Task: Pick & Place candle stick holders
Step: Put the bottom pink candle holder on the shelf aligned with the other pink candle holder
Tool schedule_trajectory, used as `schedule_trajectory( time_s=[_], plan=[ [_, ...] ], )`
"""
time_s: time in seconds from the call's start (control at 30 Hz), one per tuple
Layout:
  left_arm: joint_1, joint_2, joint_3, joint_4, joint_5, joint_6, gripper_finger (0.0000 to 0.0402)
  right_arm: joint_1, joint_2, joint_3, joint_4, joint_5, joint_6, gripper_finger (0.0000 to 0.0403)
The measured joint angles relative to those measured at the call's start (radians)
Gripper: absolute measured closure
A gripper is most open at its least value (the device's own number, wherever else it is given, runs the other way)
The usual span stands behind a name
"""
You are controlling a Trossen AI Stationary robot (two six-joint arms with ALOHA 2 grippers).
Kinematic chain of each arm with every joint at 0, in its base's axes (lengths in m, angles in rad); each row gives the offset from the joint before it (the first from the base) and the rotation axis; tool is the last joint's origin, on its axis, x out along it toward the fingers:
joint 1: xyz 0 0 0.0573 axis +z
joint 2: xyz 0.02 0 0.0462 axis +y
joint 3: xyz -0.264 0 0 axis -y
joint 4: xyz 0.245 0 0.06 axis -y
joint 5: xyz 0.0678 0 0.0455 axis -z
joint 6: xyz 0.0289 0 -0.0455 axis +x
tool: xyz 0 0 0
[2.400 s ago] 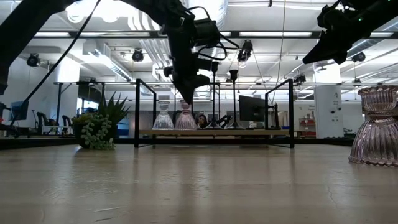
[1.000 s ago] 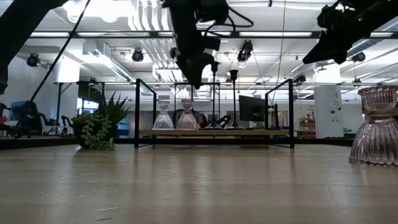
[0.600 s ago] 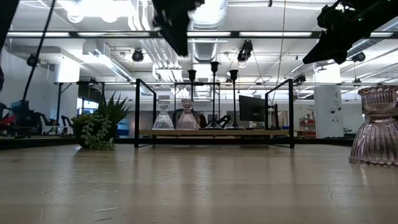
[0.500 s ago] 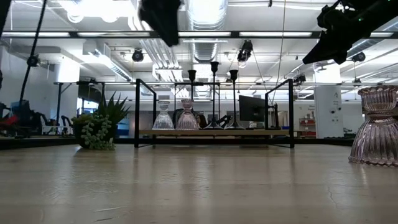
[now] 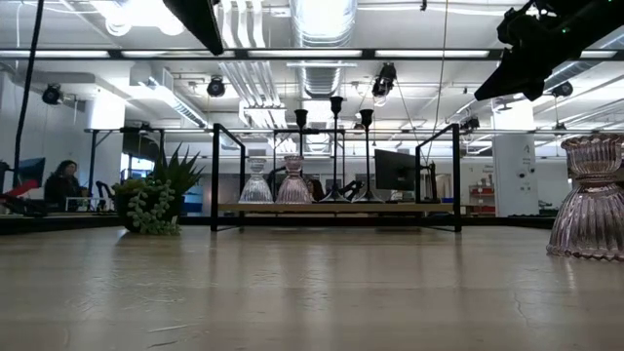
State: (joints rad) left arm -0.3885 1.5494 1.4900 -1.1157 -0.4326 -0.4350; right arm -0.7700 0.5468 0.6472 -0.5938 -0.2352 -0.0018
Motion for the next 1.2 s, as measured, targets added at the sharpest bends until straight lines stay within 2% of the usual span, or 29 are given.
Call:
schedule_trajectory(
  time_s=[0.13, 0.27, 0.33, 0.5, 0.57, 0.67, 0.77, 1.2],
  plan=[
    [-0.015, 0.000, -0.078, 0.110, -0.012, 0.107, 0.0233, 0.000, 0.000, 0.000, 0.000, 0.000, 0.001, 0.0374],
    [-0.013, 0.000, -0.136, 0.152, 0.012, 0.065, 0.0240, 0.000, 0.000, 0.000, 0.000, 0.000, 0.001, 0.0374],
    [-0.014, -0.003, -0.142, 0.113, 0.044, -0.069, 0.0243, 0.000, 0.000, 0.000, 0.000, 0.000, 0.000, 0.0374],
    [-0.014, -0.041, -0.118, -0.068, 0.179, -0.658, 0.0243, 0.000, 0.000, 0.000, 0.000, 0.000, 0.000, 0.0374],
    [-0.022, -0.055, -0.118, -0.107, 0.254, -0.799, 0.0244, 0.000, 0.000, 0.000, 0.000, 0.000, 0.000, 0.0374],
    [-0.045, -0.071, -0.119, -0.122, 0.372, -0.837, 0.0246, 0.000, 0.000, 0.000, 0.000, 0.000, 0.000, 0.0374],
    [-0.078, -0.072, -0.119, -0.137, 0.425, -0.879, 0.0246, 0.000, 0.000, 0.000, 0.000, 0.000, 0.001, 0.0374],
    [-0.284, -0.070, -0.201, -0.144, 0.388, -1.301, 0.0248, 0.000, 0.000, 0.000, 0.000, 0.000, 0.000, 0.0374]
  ],
)
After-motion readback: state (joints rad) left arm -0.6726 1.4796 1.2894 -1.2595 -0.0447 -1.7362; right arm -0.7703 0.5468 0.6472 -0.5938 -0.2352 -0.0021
